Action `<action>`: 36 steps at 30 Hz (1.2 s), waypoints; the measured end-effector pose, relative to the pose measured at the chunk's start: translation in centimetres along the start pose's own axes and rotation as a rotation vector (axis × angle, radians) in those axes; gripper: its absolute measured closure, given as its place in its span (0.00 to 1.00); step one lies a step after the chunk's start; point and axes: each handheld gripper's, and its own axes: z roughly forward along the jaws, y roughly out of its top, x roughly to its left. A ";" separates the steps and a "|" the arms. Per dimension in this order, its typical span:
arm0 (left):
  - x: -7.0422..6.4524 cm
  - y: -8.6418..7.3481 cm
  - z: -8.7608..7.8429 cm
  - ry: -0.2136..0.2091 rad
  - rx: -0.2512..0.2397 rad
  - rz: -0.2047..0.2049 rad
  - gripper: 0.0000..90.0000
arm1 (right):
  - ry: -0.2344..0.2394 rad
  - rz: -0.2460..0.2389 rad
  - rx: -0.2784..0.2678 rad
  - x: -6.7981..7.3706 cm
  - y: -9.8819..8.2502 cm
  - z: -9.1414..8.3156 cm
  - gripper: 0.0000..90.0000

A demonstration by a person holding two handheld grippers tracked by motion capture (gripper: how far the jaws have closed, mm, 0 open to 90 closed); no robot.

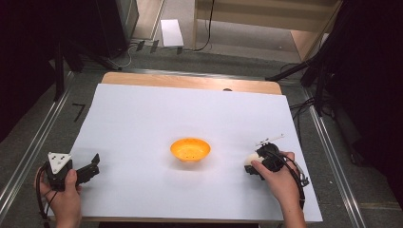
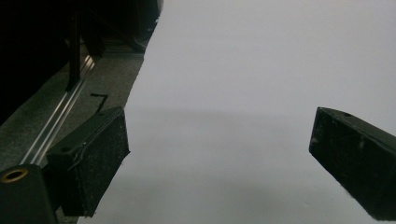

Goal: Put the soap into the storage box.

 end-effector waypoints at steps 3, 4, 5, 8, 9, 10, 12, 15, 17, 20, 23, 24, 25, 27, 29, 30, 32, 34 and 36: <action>0.0 0.0 0.0 0.000 0.000 -0.001 0.06 | 0.003 0.007 -0.001 0.0 0.1 0.0 0.27; 0.0 0.0 0.0 0.000 0.000 0.002 0.06 | 0.000 0.006 -0.002 0.0 0.1 0.0 0.27; 0.0 0.0 0.0 0.000 -0.002 0.004 0.06 | -0.005 0.005 -0.005 0.0 0.2 0.0 0.27; 0.0 0.0 0.0 0.003 -0.002 0.006 0.06 | -0.003 0.010 -0.016 -0.1 0.4 -0.4 0.27; -0.1 0.0 0.0 0.004 -0.003 0.005 0.06 | 0.004 0.011 -0.024 -0.1 0.5 -0.5 0.27; -0.1 0.0 0.0 0.005 -0.003 0.005 0.06 | 0.007 0.008 -0.029 -0.1 0.6 -0.7 0.27; -0.1 0.0 0.0 0.005 -0.004 0.006 0.06 | 0.005 0.000 -0.044 0.1 0.8 -1.1 0.27; -0.1 0.0 0.0 0.004 -0.004 0.006 0.06 | 0.009 0.007 -0.066 0.1 1.0 -1.4 0.27; -0.1 0.0 0.0 0.004 -0.004 0.007 0.06 | 0.011 0.010 -0.068 0.3 1.1 -1.6 0.27; -0.1 0.0 0.0 0.004 -0.005 0.006 0.07 | 0.017 0.008 -0.070 0.4 1.3 -1.8 0.27; -0.1 0.0 0.0 0.003 -0.007 0.006 0.07 | 0.027 0.004 -0.078 0.6 1.6 -1.9 0.27; -0.1 0.0 0.0 0.005 -0.006 0.006 0.07 | 0.029 0.000 -0.077 0.7 1.7 -1.9 0.27; -0.1 0.0 0.0 0.005 -0.005 0.008 0.07 | 0.032 -0.004 -0.076 0.8 1.8 -2.0 0.27; -0.2 0.0 0.0 0.006 -0.011 0.008 0.07 | 0.045 -0.004 -0.074 0.9 2.0 -2.0 0.27; -0.2 0.0 0.0 0.008 -0.009 0.016 0.07 | 0.060 -0.016 -0.062 1.1 2.2 -2.1 0.27; -0.2 0.0 0.0 0.009 -0.009 0.016 0.07 | 0.057 -0.019 -0.055 1.3 2.3 -2.2 0.27; -0.2 0.0 0.0 0.011 -0.010 0.012 0.07 | 0.050 -0.037 -0.054 1.4 2.5 -2.3 0.27; -0.2 -0.1 0.0 0.014 -0.011 0.012 0.07 | 0.050 -0.035 -0.055 1.7 2.7 -2.5 0.27; -0.2 -0.1 0.0 0.016 -0.013 0.010 0.07 | 0.054 -0.043 -0.061 1.9 2.9 -2.8 0.27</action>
